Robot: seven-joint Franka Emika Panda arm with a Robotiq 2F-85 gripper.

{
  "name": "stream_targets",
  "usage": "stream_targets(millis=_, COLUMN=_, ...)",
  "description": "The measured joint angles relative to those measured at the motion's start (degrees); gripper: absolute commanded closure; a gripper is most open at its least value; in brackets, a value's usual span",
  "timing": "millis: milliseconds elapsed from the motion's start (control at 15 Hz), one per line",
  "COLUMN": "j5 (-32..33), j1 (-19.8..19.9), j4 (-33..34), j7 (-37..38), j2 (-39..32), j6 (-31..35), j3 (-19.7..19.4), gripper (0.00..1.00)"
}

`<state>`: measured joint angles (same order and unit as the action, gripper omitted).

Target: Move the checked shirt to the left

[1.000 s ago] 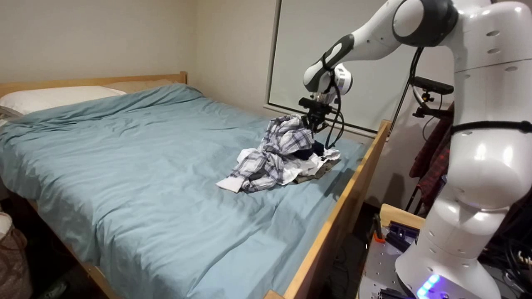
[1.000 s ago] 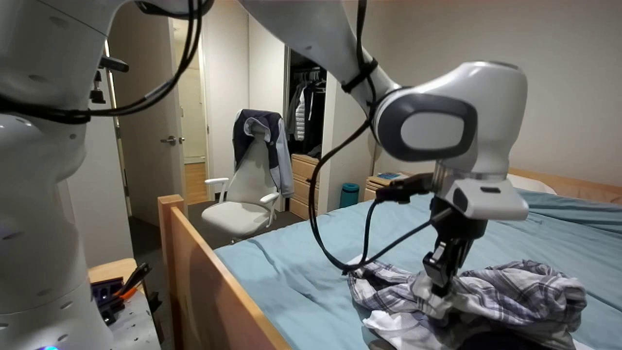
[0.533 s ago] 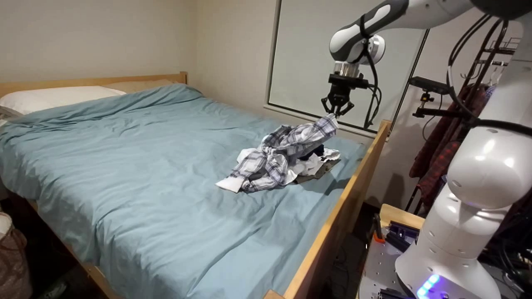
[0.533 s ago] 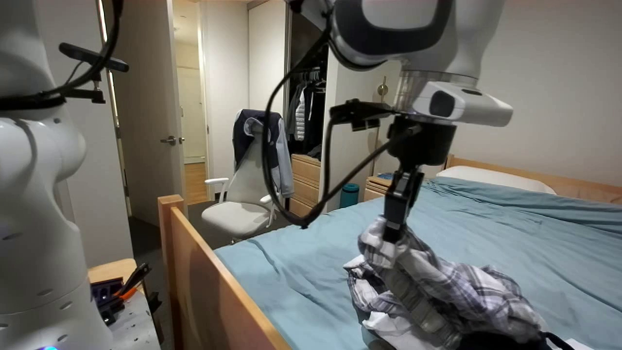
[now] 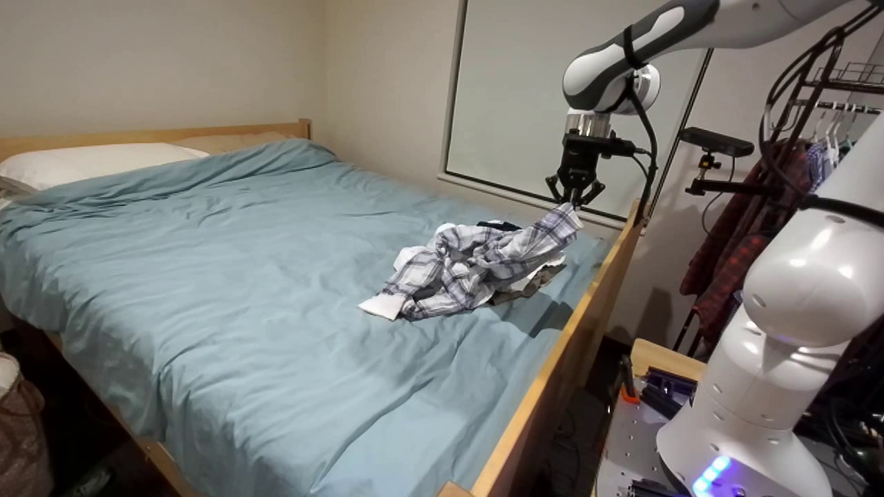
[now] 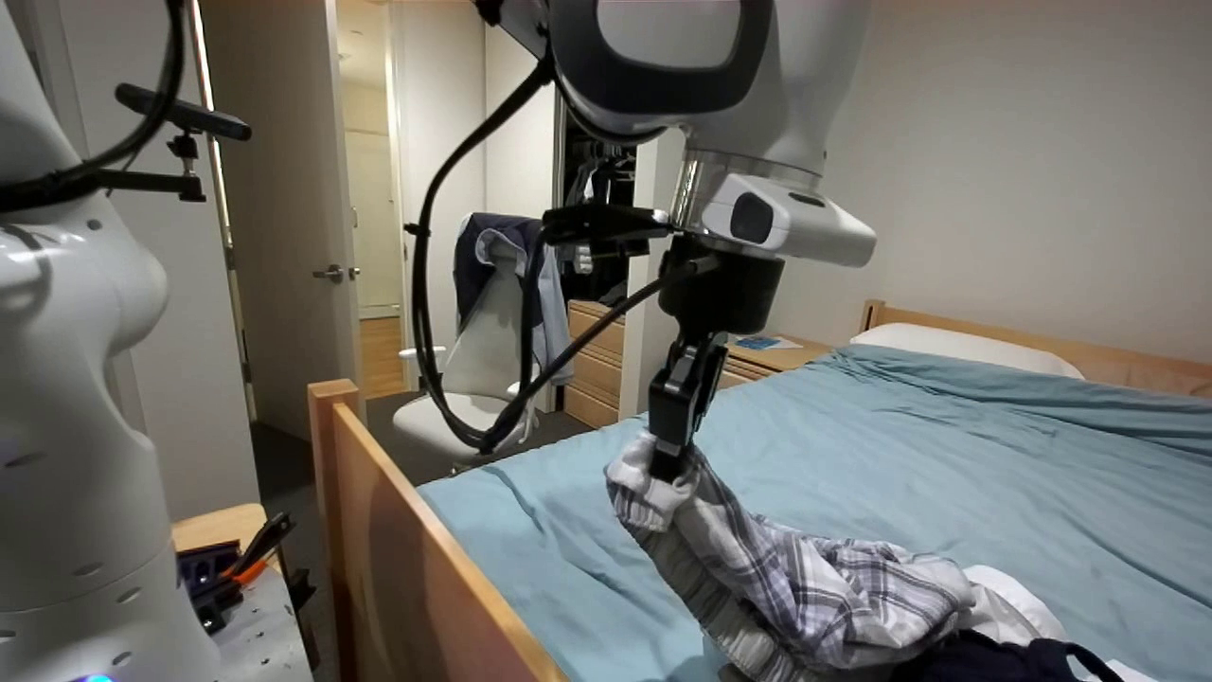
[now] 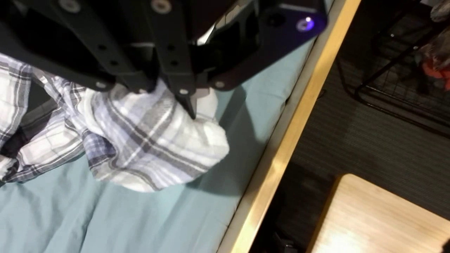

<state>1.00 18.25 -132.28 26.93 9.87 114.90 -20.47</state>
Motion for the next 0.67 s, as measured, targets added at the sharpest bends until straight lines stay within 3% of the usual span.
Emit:
stream_targets(millis=200, j5=0.00, j1=-0.41, j4=-2.67, j7=-0.18, j2=1.21, j6=0.13, j3=2.36, gripper=0.92)
stream_targets(millis=667, j5=-0.32, j1=-7.93, j4=-23.61, j7=-1.26, j2=14.30, j6=4.01, j3=14.65, gripper=0.93)
